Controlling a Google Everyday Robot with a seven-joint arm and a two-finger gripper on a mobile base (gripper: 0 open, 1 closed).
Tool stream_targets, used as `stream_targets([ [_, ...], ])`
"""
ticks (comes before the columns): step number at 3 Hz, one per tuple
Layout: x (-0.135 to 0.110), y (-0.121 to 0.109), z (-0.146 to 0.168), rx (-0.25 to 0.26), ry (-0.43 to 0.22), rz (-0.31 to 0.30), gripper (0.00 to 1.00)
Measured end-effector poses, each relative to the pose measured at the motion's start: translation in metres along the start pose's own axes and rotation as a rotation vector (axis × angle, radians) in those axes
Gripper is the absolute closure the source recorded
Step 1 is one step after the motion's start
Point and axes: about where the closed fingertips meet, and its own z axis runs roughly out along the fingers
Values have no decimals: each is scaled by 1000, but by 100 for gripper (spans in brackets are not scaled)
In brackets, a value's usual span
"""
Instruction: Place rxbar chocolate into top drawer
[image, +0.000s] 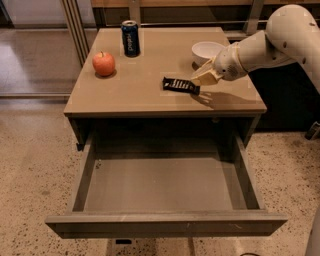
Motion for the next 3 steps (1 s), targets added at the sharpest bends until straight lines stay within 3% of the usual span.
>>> stream_targets([
  [1,5,-10,16,-26,-2,13,19],
  [3,3,-25,55,-76,-7,20,16],
])
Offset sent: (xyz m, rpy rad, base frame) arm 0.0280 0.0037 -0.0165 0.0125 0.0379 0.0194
